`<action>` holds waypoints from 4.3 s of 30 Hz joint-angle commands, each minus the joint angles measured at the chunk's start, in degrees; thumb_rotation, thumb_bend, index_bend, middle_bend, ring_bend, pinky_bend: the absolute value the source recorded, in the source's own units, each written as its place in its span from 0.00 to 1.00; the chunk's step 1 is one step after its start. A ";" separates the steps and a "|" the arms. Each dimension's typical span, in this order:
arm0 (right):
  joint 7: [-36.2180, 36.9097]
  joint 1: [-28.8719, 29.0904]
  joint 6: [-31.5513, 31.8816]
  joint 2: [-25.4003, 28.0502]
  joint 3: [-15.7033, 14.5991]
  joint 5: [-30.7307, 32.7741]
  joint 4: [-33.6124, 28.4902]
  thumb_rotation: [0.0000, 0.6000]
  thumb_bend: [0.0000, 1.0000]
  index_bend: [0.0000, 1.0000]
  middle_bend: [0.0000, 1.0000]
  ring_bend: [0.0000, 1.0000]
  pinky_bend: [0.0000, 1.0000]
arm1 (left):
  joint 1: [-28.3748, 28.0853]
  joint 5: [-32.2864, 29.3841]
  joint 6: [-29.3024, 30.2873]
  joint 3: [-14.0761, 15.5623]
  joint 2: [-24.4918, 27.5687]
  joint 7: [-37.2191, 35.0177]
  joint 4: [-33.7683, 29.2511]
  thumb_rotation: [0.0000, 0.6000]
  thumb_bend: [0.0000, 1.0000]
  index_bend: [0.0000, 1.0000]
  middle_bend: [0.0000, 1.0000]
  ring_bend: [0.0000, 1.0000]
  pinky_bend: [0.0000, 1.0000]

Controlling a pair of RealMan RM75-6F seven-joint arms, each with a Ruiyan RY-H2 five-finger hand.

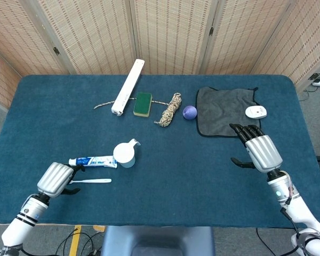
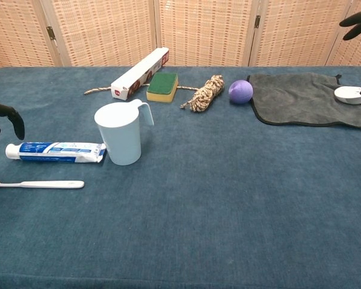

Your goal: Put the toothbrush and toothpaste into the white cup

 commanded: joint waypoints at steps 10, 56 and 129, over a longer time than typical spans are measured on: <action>1.13 -1.28 0.37 0.16 1.18 -0.21 0.30 1.00 0.15 0.00 0.17 0.25 0.20 | -4.48 -5.62 -9.55 0.97 -0.35 3.57 1.05 1.00 0.55 0.38 0.91 0.73 0.89; 2.64 -4.19 -0.49 -0.68 2.53 -0.10 1.26 1.00 0.16 0.00 0.18 0.27 0.20 | -8.85 -17.74 -15.37 5.87 1.32 15.59 -6.86 1.00 0.66 0.39 0.95 0.77 0.91; 6.15 -5.64 0.77 -1.33 3.34 -2.22 2.82 1.00 0.16 0.00 0.18 0.28 0.20 | -12.44 -24.63 -8.02 7.26 3.16 19.55 -10.35 1.00 0.66 0.32 0.96 0.78 0.91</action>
